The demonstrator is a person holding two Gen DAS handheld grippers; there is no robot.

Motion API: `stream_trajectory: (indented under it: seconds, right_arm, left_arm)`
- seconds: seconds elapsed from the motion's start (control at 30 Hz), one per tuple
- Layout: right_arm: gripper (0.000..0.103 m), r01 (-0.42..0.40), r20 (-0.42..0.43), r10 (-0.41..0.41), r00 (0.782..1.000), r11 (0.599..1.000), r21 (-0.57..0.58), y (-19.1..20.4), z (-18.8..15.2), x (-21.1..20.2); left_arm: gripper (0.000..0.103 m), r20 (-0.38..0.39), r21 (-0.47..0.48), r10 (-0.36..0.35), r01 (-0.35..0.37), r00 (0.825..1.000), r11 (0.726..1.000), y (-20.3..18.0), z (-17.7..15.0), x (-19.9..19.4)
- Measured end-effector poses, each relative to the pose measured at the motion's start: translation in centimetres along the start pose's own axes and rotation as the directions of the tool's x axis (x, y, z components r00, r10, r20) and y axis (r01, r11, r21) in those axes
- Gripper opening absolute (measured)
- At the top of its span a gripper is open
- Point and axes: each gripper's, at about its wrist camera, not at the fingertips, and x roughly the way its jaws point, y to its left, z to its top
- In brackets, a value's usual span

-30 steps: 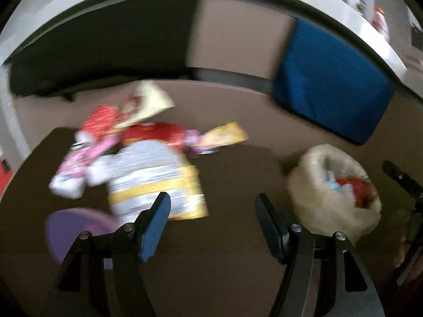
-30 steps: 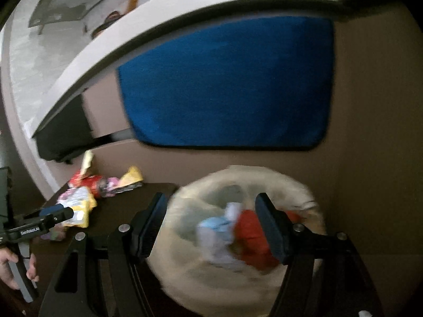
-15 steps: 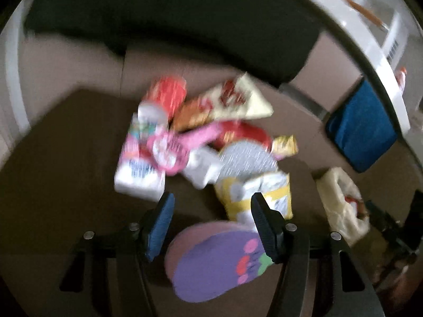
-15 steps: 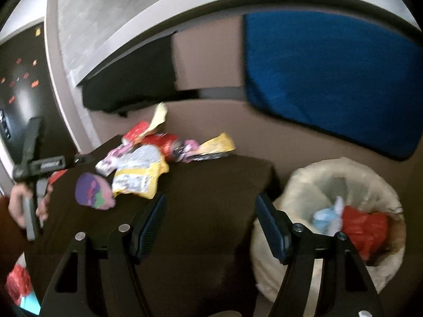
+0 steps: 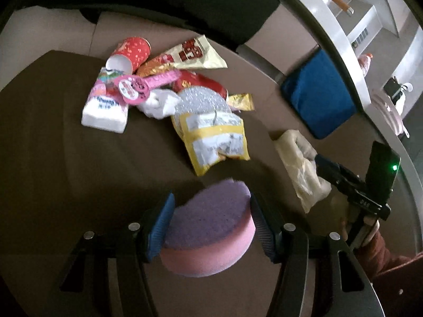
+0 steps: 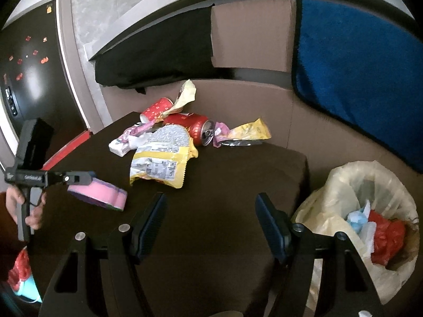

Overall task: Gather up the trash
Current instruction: 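Grasp the purple sponge with the left tool and lift it, then grasp the red can with the right tool while the left tool holds the sponge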

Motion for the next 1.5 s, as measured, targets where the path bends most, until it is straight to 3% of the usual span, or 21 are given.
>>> stream_trajectory:
  seconds: [0.2,0.33,0.43,0.6,0.83,1.1,1.23,1.33,1.43,1.5]
  right_arm:
    - [0.067,0.02,0.005,-0.019,1.0,0.999,-0.036,0.9,-0.2,-0.9]
    - [0.067,0.028,0.011,-0.027,1.0,0.999,-0.038,0.9,-0.3,-1.5]
    - [0.067,0.016,0.01,-0.015,1.0,1.0,-0.021,0.8,-0.4,-1.6]
    - [0.067,0.004,-0.001,-0.004,1.0,1.0,-0.011,0.9,-1.1,-1.8]
    - [0.067,-0.005,-0.001,0.005,1.0,1.0,-0.029,1.4,-1.1,-1.8]
    - [0.067,-0.075,0.028,0.078,0.997,0.992,-0.099,3.5,3.9,2.7]
    - [0.067,-0.113,-0.005,0.113,0.994,0.99,-0.085,4.0,6.3,6.8]
    - [0.067,-0.13,-0.039,0.129,0.991,0.991,-0.043,3.8,7.5,10.0]
    - [0.066,-0.095,-0.053,0.095,0.994,0.995,-0.009,3.2,8.7,12.9]
    - [0.066,-0.069,-0.04,0.071,0.997,0.997,0.043,2.4,9.8,14.8]
  left_arm:
    - [0.059,0.048,0.025,0.058,-0.059,0.997,0.998,-1.4,-1.3,-1.6]
    - [0.059,-0.033,0.078,0.034,-0.031,0.999,0.996,-2.5,-2.3,-1.4]
    - [0.059,-0.018,0.102,0.068,-0.066,0.998,0.993,-3.2,-2.8,-1.7]
    - [0.059,0.042,0.046,0.125,-0.127,0.991,0.991,-1.6,-2.2,-2.4]
    - [0.059,-0.045,0.01,0.146,-0.146,0.988,0.989,-0.3,-3.4,-0.5]
    - [0.059,-0.024,-0.05,0.157,-0.158,0.987,0.986,-0.8,-3.4,0.4]
    - [0.043,0.001,-0.077,0.141,-0.14,0.99,0.987,-0.4,-3.5,-0.5]
    - [0.02,0.027,-0.085,0.158,-0.155,0.987,0.984,0.2,-3.6,-2.1]
    - [0.017,0.077,-0.07,0.229,-0.224,0.97,0.972,0.6,-3.7,-3.9]
    - [0.017,0.098,-0.053,0.24,-0.236,0.966,0.97,0.8,-3.7,-4.6]
